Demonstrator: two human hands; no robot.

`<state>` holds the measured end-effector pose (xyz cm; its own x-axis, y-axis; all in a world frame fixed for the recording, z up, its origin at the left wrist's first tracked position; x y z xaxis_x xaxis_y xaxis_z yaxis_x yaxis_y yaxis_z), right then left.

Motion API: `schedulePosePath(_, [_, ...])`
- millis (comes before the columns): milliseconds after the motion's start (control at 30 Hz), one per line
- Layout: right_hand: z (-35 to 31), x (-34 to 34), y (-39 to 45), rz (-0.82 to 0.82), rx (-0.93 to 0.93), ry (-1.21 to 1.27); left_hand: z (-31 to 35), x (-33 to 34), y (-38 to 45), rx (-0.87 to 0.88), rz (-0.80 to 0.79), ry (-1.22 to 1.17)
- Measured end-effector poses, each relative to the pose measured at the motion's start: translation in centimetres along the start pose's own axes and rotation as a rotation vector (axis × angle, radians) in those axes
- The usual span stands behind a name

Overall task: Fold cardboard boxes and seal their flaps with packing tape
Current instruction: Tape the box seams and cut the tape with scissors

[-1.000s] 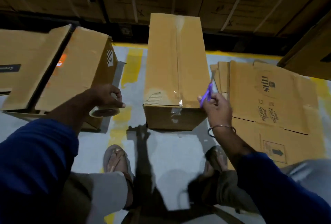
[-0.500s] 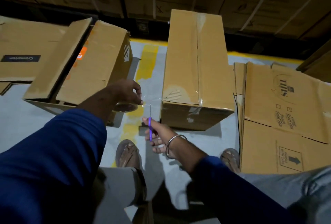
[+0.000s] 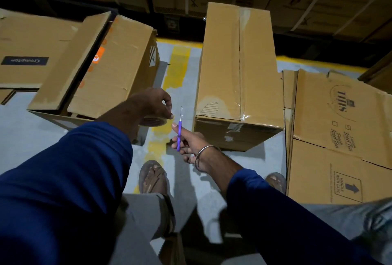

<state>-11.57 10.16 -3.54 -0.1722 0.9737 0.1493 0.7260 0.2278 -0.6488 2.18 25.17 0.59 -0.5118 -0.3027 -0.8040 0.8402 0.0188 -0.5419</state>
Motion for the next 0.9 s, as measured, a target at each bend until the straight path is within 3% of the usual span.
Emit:
schedulePosePath(267, [0.3, -0.4, 0.7, 0.029, -0.101, 0.034, 0.3, 0.0, 0.0, -0.021, -0.01, -0.001])
schedulePosePath(900, [-0.1, 0.0, 1.5, -0.015, -0.08, 0.011, 1.1, -0.9, -0.8, -0.051, 0.064, 0.148])
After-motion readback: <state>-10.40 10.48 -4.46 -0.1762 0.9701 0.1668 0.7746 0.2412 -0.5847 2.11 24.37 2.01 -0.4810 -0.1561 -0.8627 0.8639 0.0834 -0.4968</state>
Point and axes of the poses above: each hand's wrist, its own y-axis towards the middle knuckle, its own x-axis out of the palm, z = x × y, the point moved 9 cm from there along y, towards the middle knuckle, and after that the axes turned 12 degrees about -x, right-handed, at the moved point
